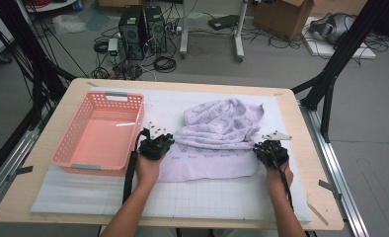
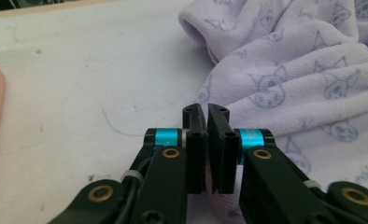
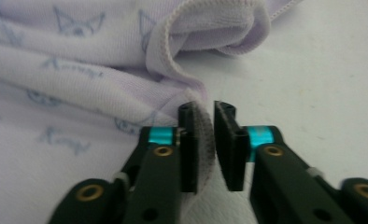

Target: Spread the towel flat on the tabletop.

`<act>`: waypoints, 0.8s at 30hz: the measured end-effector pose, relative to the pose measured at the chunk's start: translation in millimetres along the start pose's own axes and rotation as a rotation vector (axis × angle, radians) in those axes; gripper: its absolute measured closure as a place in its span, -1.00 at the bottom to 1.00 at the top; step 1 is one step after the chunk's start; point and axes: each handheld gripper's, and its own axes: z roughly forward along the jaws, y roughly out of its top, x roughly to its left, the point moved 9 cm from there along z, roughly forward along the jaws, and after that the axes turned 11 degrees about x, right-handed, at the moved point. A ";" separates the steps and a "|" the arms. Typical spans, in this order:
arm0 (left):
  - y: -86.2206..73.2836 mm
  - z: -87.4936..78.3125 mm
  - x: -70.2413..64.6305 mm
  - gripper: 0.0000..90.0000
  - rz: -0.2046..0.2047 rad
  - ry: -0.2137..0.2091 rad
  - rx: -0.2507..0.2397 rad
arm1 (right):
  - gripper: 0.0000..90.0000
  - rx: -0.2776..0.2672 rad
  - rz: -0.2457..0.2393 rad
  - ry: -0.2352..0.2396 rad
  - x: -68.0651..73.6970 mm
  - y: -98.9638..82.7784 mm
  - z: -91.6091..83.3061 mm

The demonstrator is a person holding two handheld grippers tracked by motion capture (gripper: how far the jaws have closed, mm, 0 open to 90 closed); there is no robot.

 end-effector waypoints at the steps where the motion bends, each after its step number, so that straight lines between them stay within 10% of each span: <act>1: -0.2 -1.6 -2.2 0.65 0.006 -0.015 0.001 | 0.55 -0.023 0.010 0.026 1.0 1.6 -3.2; 6: -7.5 -17.6 -13.1 0.20 0.039 -0.087 -0.008 | 0.49 -0.138 0.060 0.137 -10.6 -5.2 -34.4; 13: -21.1 -34.4 -17.9 0.04 0.042 -0.137 -0.022 | 0.62 -0.048 0.050 0.152 -22.7 -44.2 -36.5; 18: -35.9 -43.7 -18.9 0.02 0.063 -0.152 0.013 | 0.66 -0.010 -0.012 0.113 -11.9 -49.6 -26.5; 24: -50.7 -48.3 -22.6 0.02 0.088 -0.156 0.050 | 0.51 -0.030 -0.016 0.223 22.7 -34.8 -25.2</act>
